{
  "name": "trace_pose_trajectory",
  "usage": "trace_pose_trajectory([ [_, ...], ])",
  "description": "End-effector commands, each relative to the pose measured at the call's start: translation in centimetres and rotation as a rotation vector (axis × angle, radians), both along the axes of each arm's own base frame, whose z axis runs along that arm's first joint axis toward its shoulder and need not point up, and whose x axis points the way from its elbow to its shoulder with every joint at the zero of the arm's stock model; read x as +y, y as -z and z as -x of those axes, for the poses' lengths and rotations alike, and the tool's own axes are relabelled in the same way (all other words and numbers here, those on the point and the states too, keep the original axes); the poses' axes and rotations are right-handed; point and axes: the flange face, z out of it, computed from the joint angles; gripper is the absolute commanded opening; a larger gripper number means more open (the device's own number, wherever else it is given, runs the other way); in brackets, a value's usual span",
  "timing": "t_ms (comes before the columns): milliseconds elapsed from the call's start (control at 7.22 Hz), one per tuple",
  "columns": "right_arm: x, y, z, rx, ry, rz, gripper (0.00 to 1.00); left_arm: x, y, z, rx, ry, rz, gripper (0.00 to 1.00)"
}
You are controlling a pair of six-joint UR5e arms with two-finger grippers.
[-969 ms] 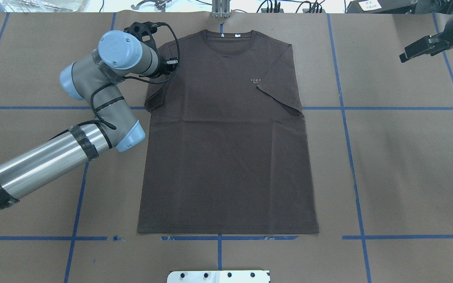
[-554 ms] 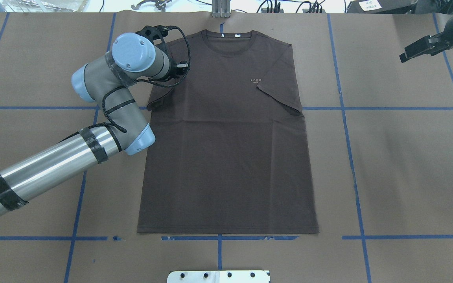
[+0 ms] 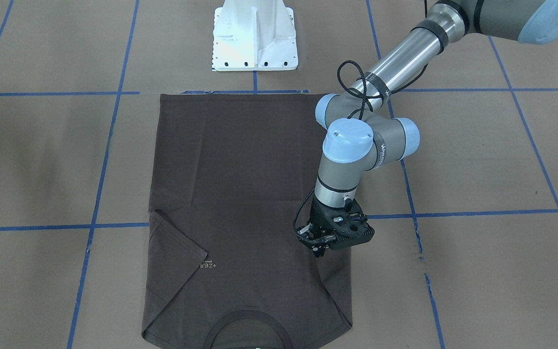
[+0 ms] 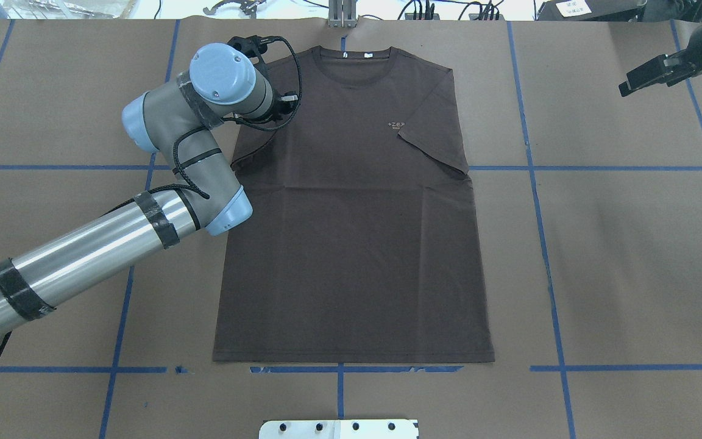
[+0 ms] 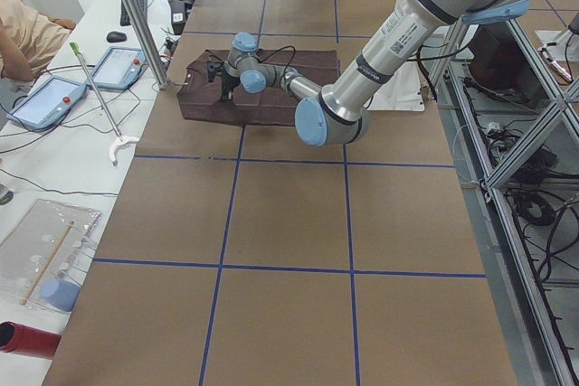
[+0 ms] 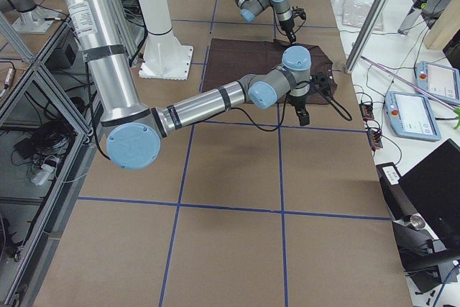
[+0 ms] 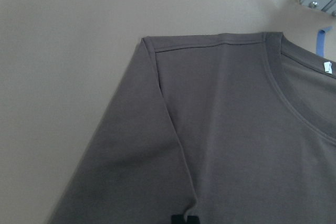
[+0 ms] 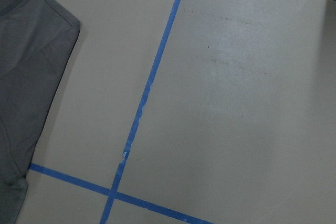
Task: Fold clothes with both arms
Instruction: 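Fold the sleeve nearest the left gripper inward onto the shirt body, then move the left gripper and right gripper down to the shirt's hem corners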
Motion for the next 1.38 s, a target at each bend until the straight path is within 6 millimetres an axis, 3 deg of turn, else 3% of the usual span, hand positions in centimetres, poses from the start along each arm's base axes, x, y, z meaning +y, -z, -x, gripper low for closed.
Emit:
trace_pose_trajectory([
  [0, 0.0, 0.5, 0.1, -0.015, -0.024, 0.024, 1.00, 0.3, 0.8, 0.2, -0.013, -0.032, -0.039, 1.00],
  [277, 2.9, 3.8, 4.9, -0.076, -0.056, 0.103, 1.00, 2.6, 3.2, 2.2, -0.026, -0.083, -0.097, 1.00],
  [415, 5.7, 5.8, 8.8, -0.077, -0.109, 0.137, 1.00, 5.9, 2.4, 3.2, -0.007, -0.106, -0.118, 1.00],
  [554, 10.2, 7.5, 13.5, -0.082, -0.176, 0.178, 1.00, 9.5, 2.6, 4.1, 0.029, -0.132, -0.146, 1.00],
  [692, 14.9, 9.4, 17.3, -0.112, -0.238, 0.219, 1.00, 14.8, 2.2, 4.3, 0.067, -0.179, -0.163, 1.00],
  [831, 19.9, 11.0, 19.9, -0.148, -0.279, 0.252, 1.00, 19.4, 1.5, 4.8, 0.099, -0.212, -0.158, 1.00],
  [969, 23.9, 11.4, 22.5, -0.156, -0.299, 0.264, 1.00, 24.0, 2.5, 4.1, 0.188, -0.210, -0.081, 1.00],
  [1108, 27.5, 11.3, 24.6, -0.158, -0.309, 0.279, 1.00, 27.4, 1.6, 3.5, 0.185, -0.192, -0.067, 1.00],
  [1246, 31.2, 9.8, 26.6, -0.129, -0.330, 0.278, 1.00, 30.6, 1.0, 3.3, 0.185, -0.213, -0.075, 1.00],
])
